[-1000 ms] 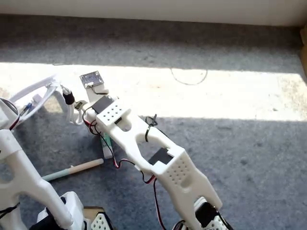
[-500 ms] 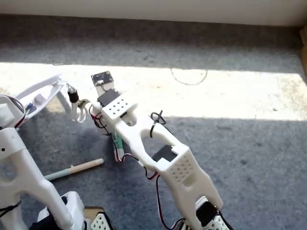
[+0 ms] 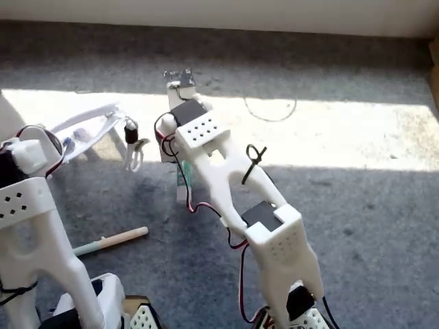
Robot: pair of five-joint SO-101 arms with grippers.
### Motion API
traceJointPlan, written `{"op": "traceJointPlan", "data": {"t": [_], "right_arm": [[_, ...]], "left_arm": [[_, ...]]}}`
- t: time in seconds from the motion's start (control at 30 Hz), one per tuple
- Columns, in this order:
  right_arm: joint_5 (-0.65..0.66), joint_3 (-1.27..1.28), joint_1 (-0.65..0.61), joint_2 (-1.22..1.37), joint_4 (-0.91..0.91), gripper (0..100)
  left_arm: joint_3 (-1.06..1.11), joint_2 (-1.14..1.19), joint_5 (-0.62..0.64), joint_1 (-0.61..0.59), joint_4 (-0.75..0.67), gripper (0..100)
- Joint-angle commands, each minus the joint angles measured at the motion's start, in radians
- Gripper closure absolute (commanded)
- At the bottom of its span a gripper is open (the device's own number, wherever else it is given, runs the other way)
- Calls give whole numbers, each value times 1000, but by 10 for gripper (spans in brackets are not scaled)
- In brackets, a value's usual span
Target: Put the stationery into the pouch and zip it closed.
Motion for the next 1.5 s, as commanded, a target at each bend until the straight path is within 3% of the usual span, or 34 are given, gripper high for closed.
{"op": "traceJointPlan", "data": {"t": [0.0, 0.37, 1.3, 1.47], "right_arm": [[2, -35, 22, -124, 8, 935], [2, -45, 50, -228, 104, 935], [2, -36, 45, -590, 268, 935], [2, -36, 44, -642, 272, 935]], "left_arm": [[-58, -24, 14, 108, -9, 991], [-114, -24, 14, 275, 38, 990], [-74, -22, 5, 282, 49, 989], [-73, -22, -46, 328, 54, 989]]}}
